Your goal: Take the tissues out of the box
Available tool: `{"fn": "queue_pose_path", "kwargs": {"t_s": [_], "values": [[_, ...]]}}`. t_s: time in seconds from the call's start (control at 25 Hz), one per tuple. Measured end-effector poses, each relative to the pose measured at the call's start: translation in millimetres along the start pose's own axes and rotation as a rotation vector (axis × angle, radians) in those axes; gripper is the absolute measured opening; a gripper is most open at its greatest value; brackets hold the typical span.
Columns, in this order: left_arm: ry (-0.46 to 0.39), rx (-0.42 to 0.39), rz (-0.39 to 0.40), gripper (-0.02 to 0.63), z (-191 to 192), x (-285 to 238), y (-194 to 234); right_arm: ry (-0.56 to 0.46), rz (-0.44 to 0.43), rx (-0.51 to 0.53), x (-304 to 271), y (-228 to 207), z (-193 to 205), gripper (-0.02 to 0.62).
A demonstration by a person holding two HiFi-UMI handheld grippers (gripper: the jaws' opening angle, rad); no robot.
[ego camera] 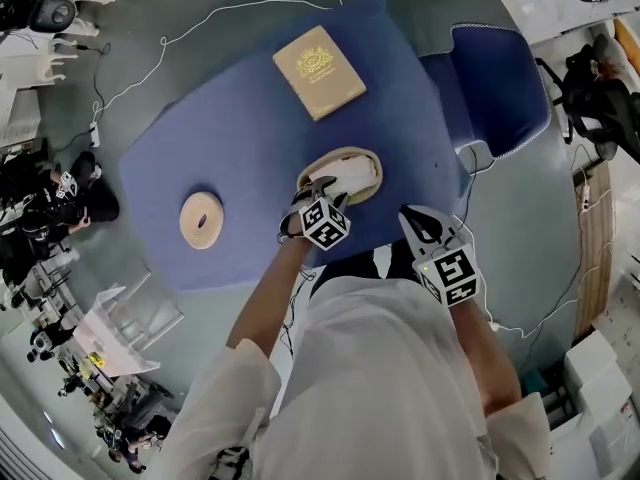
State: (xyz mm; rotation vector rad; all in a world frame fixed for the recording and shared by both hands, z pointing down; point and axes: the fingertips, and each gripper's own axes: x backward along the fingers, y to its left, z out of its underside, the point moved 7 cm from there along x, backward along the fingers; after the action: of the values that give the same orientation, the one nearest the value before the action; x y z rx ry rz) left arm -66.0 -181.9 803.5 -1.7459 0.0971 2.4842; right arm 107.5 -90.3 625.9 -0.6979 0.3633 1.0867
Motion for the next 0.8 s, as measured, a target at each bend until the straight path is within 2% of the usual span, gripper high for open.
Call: {"fn": "queue_pose_path", "kwargs": {"t_s": [0.24, 0.4, 0.56, 0.8], "values": [[0.056, -0.013, -0.055, 0.147, 4, -13, 3, 0.014, -0.034, 0.001, -5, 2, 4, 0.038], [0.062, -0.019, -0.067, 0.030, 6, -15, 1, 0.026, -0.055, 0.010, -9, -2, 4, 0.038], [0.011, 0.016, -0.061, 0.015, 4, -2, -7, 0.043, -0.077, 0.023, -10, -9, 2, 0.038], [-0.090, 0.121, -0.134, 0.014, 4, 27, -8, 0.052, -0.119, 0.058, -14, -12, -8, 0.038]]}}
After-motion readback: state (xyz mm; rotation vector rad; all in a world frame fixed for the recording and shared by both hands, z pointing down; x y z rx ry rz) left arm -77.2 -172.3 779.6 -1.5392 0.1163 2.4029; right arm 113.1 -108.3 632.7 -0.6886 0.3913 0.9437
